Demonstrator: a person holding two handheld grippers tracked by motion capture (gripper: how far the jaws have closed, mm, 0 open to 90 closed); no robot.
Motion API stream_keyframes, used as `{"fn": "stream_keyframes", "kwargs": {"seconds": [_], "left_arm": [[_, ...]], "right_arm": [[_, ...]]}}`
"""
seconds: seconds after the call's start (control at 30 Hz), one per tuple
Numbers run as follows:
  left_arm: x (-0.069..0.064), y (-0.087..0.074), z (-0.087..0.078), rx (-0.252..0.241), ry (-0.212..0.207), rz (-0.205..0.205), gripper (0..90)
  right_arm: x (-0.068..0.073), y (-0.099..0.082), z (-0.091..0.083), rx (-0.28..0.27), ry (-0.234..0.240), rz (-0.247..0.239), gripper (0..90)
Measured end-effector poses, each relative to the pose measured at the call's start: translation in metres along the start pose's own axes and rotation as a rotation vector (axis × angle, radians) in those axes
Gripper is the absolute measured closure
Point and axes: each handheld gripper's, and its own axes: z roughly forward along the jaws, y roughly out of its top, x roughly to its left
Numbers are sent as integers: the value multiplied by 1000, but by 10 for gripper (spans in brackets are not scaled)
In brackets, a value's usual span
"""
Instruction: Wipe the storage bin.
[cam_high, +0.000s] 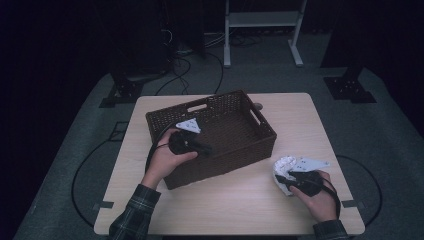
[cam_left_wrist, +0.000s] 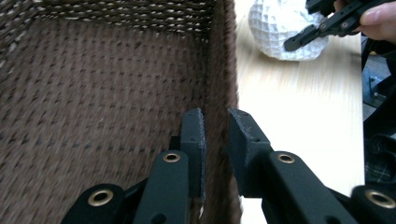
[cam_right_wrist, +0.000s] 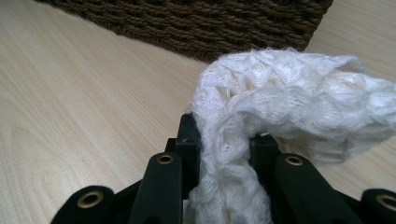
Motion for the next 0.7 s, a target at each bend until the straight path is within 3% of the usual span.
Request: {"fn": "stream_keyframes", "kwargs": {"seconds": [0.2,0.47,0.7], "left_arm": [[1,-3,-4,-34,-18,5,764],[0,4,12,-26,-64,28,763],[4,5,14,-36,-95,21,782]], "right_arm": [[1,0,2,5,3,1,713],[0,0,1,2,2,3,713],[0,0,1,2,4,-3,712]]}}
